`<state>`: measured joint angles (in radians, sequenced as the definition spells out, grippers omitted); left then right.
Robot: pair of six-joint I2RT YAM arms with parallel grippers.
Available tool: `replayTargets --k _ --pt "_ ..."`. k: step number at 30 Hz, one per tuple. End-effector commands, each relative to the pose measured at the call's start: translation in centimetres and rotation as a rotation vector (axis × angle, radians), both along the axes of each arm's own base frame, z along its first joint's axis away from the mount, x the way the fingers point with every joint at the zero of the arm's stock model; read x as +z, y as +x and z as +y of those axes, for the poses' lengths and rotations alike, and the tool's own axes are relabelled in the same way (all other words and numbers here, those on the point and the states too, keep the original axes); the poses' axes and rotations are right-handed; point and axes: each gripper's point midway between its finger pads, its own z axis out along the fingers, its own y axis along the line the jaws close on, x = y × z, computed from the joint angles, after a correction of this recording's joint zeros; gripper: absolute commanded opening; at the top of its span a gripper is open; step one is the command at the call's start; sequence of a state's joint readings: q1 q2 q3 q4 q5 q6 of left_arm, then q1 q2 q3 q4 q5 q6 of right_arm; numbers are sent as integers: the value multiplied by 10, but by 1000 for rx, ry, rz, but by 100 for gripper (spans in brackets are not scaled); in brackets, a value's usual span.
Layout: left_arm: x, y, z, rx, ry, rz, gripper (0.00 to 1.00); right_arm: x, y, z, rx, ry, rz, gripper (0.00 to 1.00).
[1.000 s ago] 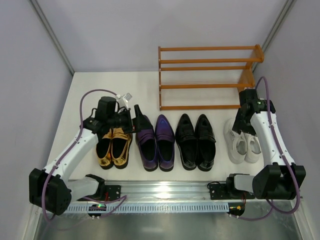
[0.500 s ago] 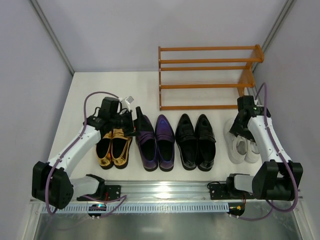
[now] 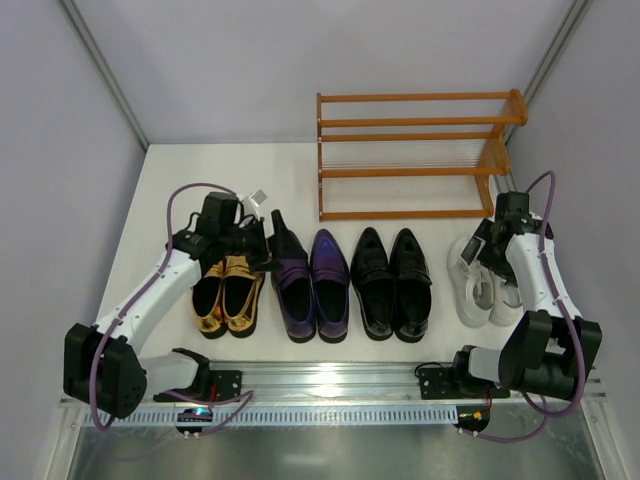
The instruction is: Place and organize the shoes onto the shoe shelf
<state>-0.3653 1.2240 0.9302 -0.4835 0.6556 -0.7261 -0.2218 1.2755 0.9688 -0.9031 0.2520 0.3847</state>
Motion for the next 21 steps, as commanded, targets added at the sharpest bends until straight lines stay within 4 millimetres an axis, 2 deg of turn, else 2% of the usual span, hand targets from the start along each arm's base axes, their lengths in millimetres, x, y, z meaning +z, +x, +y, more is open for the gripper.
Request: replayTargets --k 1,6,9,11,12,14,16,17,20,21 --pt "24 -7 -3 -24 -43 -63 100 9 22 4 72 20 -70 97" --pt "29 -36 2 -79 -88 -110 100 17 30 0 102 10 -44 97" --pt "33 -50 10 -97 -82 -186 100 48 43 -1 132 1 -98 97" --pt "34 -54 15 -89 -62 -222 100 67 51 5 250 -5 -168 97" --pt "38 -56 14 -88 -68 -252 100 69 53 17 330 35 -208 97" --pt "40 -64 14 -100 -89 -286 100 80 54 26 470 19 -267 97" --pt "41 -70 17 -94 -81 -315 100 80 49 17 498 -50 -251 97" --pt "42 -72 18 -94 -80 -328 100 84 47 4 477 -126 -243 97" --pt "41 -85 20 -111 -86 -356 100 74 34 -21 467 -249 -145 97" --pt "41 -88 21 -117 -89 -359 100 65 30 -25 459 -262 -104 97"
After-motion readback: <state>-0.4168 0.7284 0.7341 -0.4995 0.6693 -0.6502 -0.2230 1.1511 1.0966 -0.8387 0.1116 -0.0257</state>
